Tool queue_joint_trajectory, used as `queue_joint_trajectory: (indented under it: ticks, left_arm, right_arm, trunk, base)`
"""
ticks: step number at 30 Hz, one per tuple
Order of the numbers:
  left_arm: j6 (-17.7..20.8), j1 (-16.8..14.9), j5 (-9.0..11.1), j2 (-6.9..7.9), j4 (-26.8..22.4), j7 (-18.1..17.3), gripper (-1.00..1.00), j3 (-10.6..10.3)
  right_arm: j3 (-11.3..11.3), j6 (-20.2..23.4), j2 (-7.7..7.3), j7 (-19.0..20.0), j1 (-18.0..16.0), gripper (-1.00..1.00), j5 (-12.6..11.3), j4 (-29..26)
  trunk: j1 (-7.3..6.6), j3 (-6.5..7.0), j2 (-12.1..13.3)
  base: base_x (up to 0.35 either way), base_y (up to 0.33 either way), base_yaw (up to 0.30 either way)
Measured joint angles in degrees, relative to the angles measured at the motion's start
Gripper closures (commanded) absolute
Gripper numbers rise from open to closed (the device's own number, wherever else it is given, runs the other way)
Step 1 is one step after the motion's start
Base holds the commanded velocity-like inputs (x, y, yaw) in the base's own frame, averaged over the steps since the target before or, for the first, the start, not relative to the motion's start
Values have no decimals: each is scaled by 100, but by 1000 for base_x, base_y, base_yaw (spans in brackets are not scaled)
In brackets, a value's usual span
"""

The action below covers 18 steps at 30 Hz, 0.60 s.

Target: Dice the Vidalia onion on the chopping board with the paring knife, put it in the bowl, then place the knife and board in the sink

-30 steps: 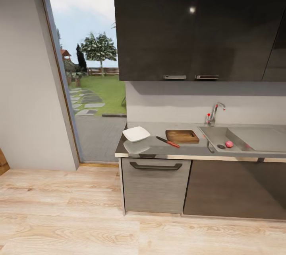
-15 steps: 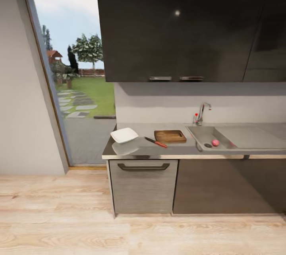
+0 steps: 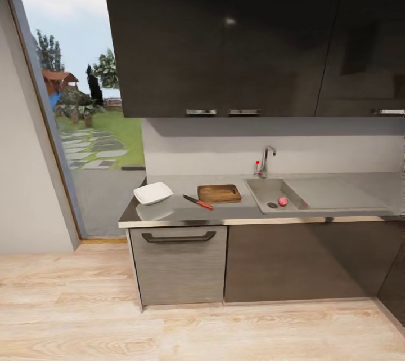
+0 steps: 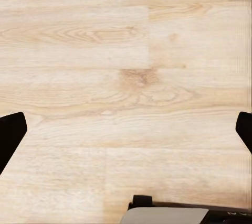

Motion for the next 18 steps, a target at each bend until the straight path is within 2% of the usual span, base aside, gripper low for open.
queue_joint_trajectory:
  ticks: [4,14,18]
  left_arm:
    - [-4,0,-4,0,-1,0,-100,0]
    - [-9,0,-5,0,-1,0,-100,8]
    - [-9,0,-5,0,-1,0,-100,8]
  right_arm:
    - [-7,159,-43,-133,0,-100,-2,-10]
    - [-10,254,-193,-1085,0,-100,0,-205]
    - [-6,284,-277,-1226,2,-100,1,-224]
  trunk:
    - [0,0,0]
    - [0,0,0]
    - [0,0,0]
  base:
    - [0,-318,-1]
    - [0,-318,0]
    - [0,-318,0]
